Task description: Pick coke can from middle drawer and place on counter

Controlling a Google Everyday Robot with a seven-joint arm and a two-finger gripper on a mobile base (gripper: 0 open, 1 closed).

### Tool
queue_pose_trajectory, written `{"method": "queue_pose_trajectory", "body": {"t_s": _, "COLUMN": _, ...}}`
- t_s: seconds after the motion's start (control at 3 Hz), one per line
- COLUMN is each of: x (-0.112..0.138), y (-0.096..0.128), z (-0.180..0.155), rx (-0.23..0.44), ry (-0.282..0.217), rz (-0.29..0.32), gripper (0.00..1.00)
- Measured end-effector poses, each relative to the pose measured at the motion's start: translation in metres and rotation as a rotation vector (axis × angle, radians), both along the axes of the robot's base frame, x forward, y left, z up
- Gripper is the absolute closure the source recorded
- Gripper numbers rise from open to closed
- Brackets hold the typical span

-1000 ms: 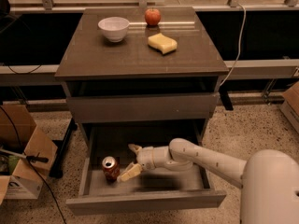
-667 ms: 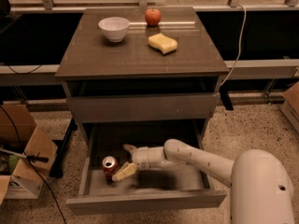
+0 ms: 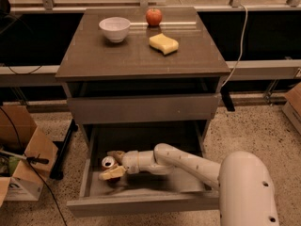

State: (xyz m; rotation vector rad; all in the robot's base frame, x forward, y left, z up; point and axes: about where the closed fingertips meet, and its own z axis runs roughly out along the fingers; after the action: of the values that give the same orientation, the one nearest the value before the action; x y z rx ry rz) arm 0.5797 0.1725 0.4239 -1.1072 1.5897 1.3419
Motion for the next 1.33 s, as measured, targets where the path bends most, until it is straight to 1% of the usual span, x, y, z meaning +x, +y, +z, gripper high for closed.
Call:
{"method": "queue_pose_trajectory", "body": {"t_s": 0.33, "x": 0.0, "y": -0.003, "z": 0.018, "rx": 0.006, "ry": -0.006, "rz": -0.029, "gripper": 0.56}}
{"method": "queue_pose_trajectory", "body": {"t_s": 0.67, "x": -0.005, "y": -0.032, "z": 0.032, "rx": 0.005, "ry": 0.016, "rz": -0.102, "gripper": 0.8}}
{"method": "queue_pose_trajectory", "body": {"t_s": 1.0, "x": -0.018, "y": -0.077, "z": 0.069, "rx": -0.001, "ry": 0.035, "rz": -0.149, "gripper": 1.0}}
{"method": "queue_pose_trajectory", "body": {"t_s": 1.33, "x": -0.033, "y": -0.125, "z": 0.125, "rx": -0.046, "ry": 0.03, "rz": -0.186, "gripper": 1.0}}
